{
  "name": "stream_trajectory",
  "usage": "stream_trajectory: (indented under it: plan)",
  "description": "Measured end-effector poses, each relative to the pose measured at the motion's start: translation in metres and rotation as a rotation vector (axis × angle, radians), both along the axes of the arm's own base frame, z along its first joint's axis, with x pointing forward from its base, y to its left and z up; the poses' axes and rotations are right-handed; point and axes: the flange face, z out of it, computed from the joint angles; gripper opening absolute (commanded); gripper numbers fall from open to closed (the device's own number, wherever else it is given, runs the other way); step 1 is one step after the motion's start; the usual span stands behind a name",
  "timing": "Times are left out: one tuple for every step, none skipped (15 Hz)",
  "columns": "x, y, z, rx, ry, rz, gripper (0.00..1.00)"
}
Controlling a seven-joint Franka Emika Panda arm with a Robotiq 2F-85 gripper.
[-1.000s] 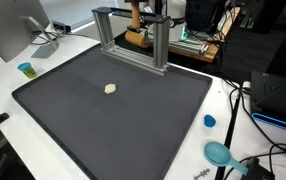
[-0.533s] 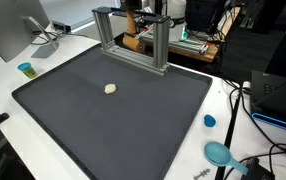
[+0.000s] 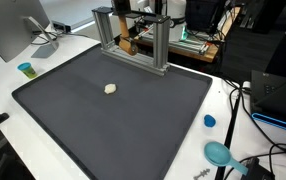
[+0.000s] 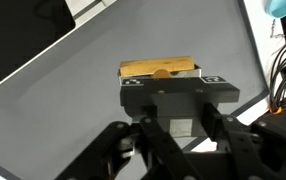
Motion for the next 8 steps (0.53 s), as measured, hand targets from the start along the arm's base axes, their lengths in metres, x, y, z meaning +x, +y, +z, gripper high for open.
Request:
stream_trajectory:
  plan:
    - [0.0014, -0.0014, 0.0009, 0.007, -0.003, -0.004, 0.21]
    - [0.0029, -0.0023, 0.0023, 0.013, -0.006, -0.006, 0.21]
    - [0.0043, -0.0026, 0.0037, 0.017, -0.010, -0.008, 0.21]
    - [0.0053, -0.0026, 0.0049, 0.020, -0.013, -0.008, 0.21]
    - [0.0059, -0.0023, 0.0062, 0.023, -0.016, -0.008, 0.21]
    - [0.0063, -0.0022, 0.0075, 0.026, -0.019, -0.009, 0.21]
    - [0.0067, -0.0021, 0.0087, 0.028, -0.021, -0.010, 0.21]
    - [0.0070, -0.0024, 0.0098, 0.029, -0.023, -0.012, 0.46]
